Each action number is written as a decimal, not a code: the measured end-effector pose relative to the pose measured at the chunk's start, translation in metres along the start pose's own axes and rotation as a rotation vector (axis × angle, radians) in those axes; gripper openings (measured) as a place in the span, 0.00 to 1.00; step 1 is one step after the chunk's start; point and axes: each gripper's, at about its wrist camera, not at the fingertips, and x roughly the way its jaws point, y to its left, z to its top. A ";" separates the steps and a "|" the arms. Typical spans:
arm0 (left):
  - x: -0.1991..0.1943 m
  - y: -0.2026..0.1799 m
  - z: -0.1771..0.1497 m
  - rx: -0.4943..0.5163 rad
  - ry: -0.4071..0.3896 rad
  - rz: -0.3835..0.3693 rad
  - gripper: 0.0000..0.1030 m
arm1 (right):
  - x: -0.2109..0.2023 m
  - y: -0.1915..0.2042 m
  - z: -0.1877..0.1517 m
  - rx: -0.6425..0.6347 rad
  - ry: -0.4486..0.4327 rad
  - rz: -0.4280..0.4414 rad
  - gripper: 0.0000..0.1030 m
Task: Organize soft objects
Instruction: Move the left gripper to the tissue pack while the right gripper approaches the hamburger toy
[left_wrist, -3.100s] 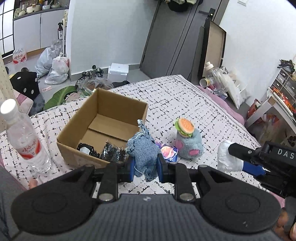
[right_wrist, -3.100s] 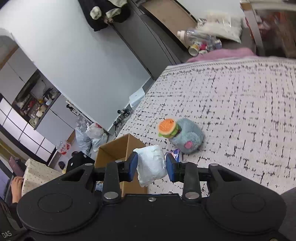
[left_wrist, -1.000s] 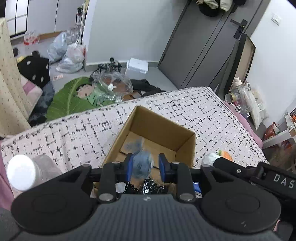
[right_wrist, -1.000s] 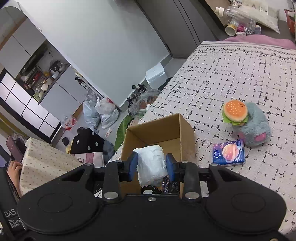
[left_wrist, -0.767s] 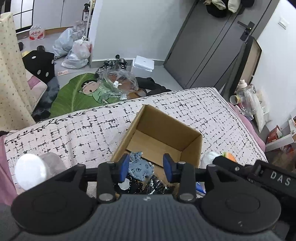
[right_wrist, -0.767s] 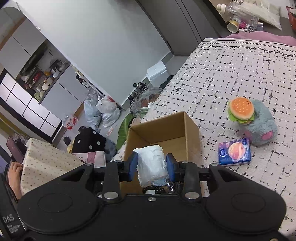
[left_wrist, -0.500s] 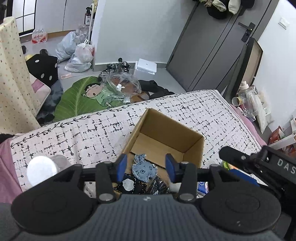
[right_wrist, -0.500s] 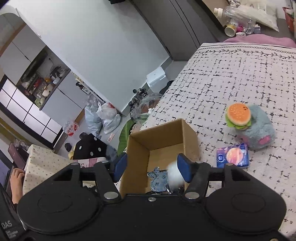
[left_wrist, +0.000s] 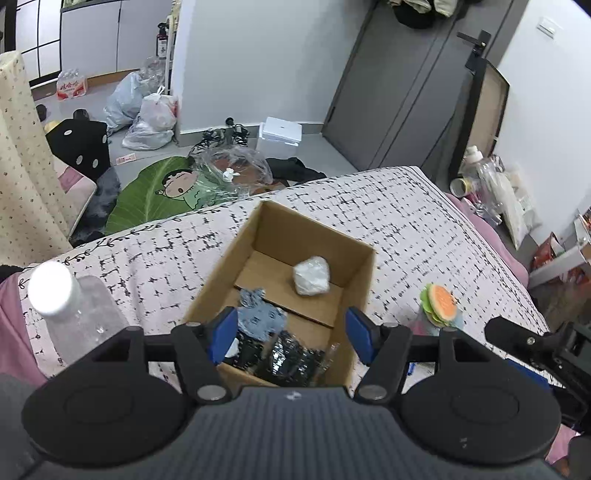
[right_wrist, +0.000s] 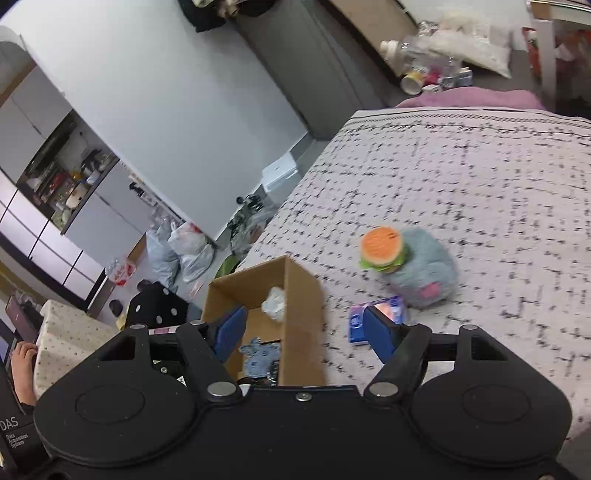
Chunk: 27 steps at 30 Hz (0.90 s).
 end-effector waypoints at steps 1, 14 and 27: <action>-0.001 -0.003 -0.001 0.004 -0.001 -0.001 0.61 | -0.003 -0.004 0.001 0.004 -0.005 -0.001 0.67; -0.014 -0.041 -0.015 0.057 -0.013 -0.010 0.62 | -0.032 -0.042 0.009 0.023 -0.044 -0.019 0.80; -0.011 -0.074 -0.024 0.099 -0.017 -0.010 0.62 | -0.033 -0.074 0.019 0.050 -0.065 -0.025 0.80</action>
